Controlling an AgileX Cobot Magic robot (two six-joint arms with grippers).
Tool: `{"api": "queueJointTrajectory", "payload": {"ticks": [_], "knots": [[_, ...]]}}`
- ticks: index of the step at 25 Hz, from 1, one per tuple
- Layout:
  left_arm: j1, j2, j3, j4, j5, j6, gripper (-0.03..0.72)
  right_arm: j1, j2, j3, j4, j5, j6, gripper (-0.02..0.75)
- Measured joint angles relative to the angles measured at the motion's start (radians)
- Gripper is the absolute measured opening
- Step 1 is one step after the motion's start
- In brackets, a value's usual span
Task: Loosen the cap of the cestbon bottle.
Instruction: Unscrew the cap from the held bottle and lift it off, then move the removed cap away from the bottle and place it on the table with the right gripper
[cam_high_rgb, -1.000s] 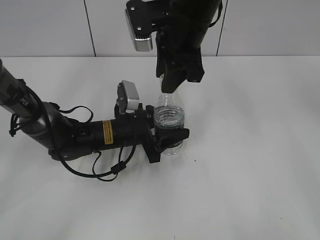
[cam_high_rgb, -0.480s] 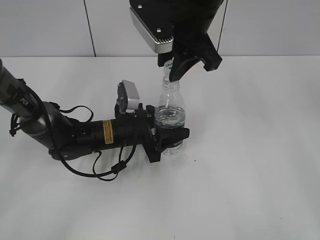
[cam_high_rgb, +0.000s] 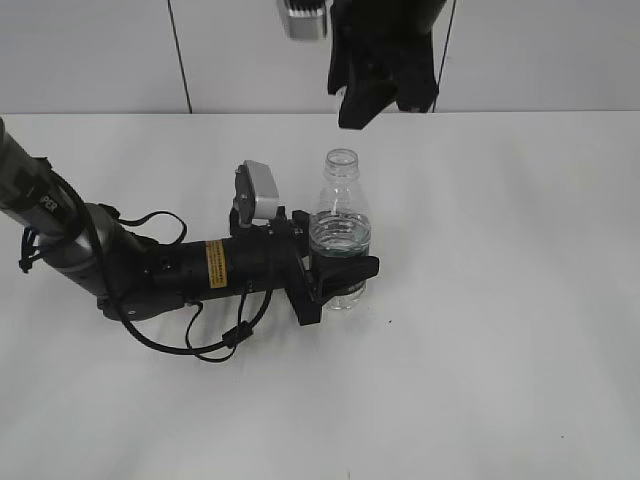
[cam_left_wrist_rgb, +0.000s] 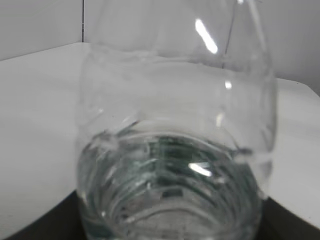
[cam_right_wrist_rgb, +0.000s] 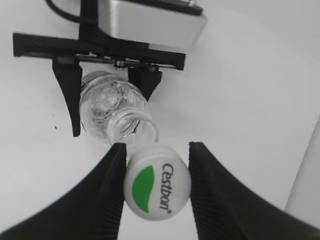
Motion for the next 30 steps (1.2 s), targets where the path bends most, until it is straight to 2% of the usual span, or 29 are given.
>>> {"api": "queueJointTrajectory", "payload": {"ticks": [5,8,14,16,21,30], "knots": [[0.000,0.000,0.000,0.000,0.001,0.000,0.400,-0.016,-0.102,0.000,-0.004,0.000,0.453,0.293],[0.000,0.000,0.000,0.001,0.001,0.020,0.400,-0.024,-0.152,0.000,-0.045,0.000,0.692,0.293],[0.000,0.000,0.000,0.008,0.002,0.065,0.400,-0.046,-0.200,0.000,-0.119,0.000,1.042,0.293],[0.000,0.000,0.001,0.008,0.002,0.067,0.400,-0.077,-0.202,0.010,-0.119,0.000,1.106,0.293],[0.000,0.000,0.003,0.007,0.000,0.069,0.400,-0.216,-0.202,0.116,-0.154,-0.009,1.193,0.293],[0.000,0.000,0.005,0.005,-0.002,0.069,0.400,-0.387,-0.199,0.510,-0.145,-0.400,1.212,0.293]]}}
